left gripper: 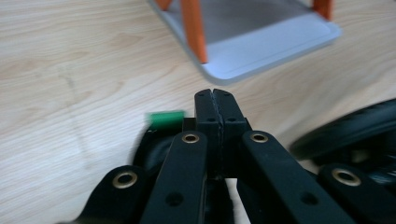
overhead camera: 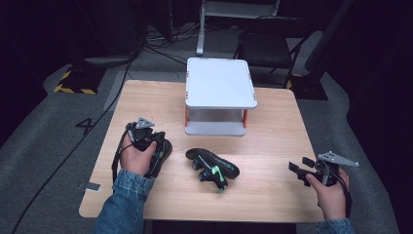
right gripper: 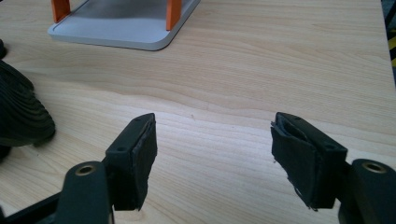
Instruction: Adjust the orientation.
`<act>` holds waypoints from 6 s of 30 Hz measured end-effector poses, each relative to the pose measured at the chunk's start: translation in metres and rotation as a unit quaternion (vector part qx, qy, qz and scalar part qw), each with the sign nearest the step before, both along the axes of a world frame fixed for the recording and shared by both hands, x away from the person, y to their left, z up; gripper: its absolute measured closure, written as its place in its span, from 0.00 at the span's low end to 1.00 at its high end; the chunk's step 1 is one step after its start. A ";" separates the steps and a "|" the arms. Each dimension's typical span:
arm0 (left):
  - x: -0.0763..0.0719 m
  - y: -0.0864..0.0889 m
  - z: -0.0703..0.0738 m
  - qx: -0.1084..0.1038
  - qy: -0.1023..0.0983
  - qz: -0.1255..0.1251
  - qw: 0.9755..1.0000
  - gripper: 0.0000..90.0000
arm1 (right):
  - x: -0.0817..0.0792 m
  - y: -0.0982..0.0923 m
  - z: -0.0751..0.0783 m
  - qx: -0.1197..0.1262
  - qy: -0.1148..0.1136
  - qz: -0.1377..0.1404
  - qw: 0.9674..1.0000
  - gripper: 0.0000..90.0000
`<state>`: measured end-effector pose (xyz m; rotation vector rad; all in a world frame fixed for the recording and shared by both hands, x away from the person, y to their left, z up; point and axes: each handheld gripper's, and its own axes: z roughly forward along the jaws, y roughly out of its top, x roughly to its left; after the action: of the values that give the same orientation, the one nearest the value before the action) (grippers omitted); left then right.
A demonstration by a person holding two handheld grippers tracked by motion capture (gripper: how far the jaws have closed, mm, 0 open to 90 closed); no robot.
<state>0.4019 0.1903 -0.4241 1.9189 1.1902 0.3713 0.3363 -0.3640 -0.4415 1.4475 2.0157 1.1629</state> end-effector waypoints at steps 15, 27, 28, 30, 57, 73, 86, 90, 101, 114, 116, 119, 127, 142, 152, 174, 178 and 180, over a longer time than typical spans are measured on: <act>-0.006 0.014 -0.008 0.026 -0.030 0.049 0.998 0.38 | 0.016 0.026 -0.005 -0.008 0.008 0.045 0.999 0.35; 0.000 0.006 -0.009 0.006 -0.012 0.011 1.000 0.82 | 0.006 0.006 -0.007 -0.004 0.013 0.012 1.000 0.35; -0.003 0.005 -0.007 0.002 -0.013 0.004 1.000 0.82 | 0.007 0.007 -0.007 -0.005 0.011 0.013 1.000 0.35; -0.015 0.004 0.002 -0.008 -0.014 -0.027 1.000 0.83 | 0.013 0.015 -0.006 -0.005 0.012 0.026 1.000 0.35; -0.120 -0.007 0.007 0.000 0.138 -0.160 0.977 0.81 | 0.076 0.107 0.000 -0.009 0.011 0.155 0.988 0.34; -0.086 0.004 -0.018 0.023 0.111 -0.066 0.991 0.75 | 0.067 0.093 -0.001 -0.012 0.012 0.135 0.991 0.34; -0.044 0.000 -0.004 0.082 -0.008 -0.116 0.990 0.76 | 0.045 0.063 -0.007 -0.015 0.019 0.098 0.995 0.35; -0.026 -0.007 -0.015 0.088 -0.014 -0.141 0.986 0.76 | 0.035 0.051 -0.010 -0.017 0.022 0.079 0.997 0.35; -0.017 -0.019 -0.019 0.057 -0.044 -0.231 0.970 0.75 | 0.026 0.038 -0.015 -0.019 0.027 0.060 0.998 0.35; -0.024 -0.016 -0.026 0.036 -0.055 -0.192 0.979 0.48 | 0.032 0.057 -0.013 -0.022 0.023 0.086 0.996 0.35; -0.027 -0.013 -0.021 0.011 -0.058 -0.174 0.983 0.41 | 0.032 0.061 -0.012 -0.024 0.021 0.092 0.995 0.35; -0.032 -0.005 -0.014 -0.022 -0.035 -0.135 0.990 0.34 | 0.033 0.067 -0.009 -0.023 0.016 0.100 0.995 0.35; -0.049 0.021 -0.005 -0.004 -0.014 -0.064 0.998 0.32 | 0.036 0.102 -0.004 -0.013 0.009 0.156 0.988 0.35; -0.071 0.056 -0.010 0.003 0.008 0.022 1.000 0.32 | 0.040 0.171 0.008 -0.027 -0.013 0.261 0.965 0.43; -0.085 0.065 -0.014 0.015 0.009 0.038 0.999 0.31 | 0.045 0.213 -0.001 -0.061 -0.012 0.309 0.949 0.46; -0.093 0.079 -0.017 -0.007 0.000 0.070 0.998 0.31 | 0.068 0.190 -0.006 -0.022 -0.044 0.208 0.977 0.56; -0.093 0.079 -0.017 -0.006 0.000 0.067 0.998 0.31 | 0.070 0.188 -0.007 -0.037 -0.055 0.200 0.978 0.54; -0.092 0.079 -0.017 -0.005 0.000 0.067 0.998 0.31 | 0.071 0.185 -0.007 -0.053 -0.062 0.186 0.979 0.55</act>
<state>0.3094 0.2694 -0.4414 1.8352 1.3216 0.4357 0.4075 -0.1789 -0.4489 0.9441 2.2815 1.2320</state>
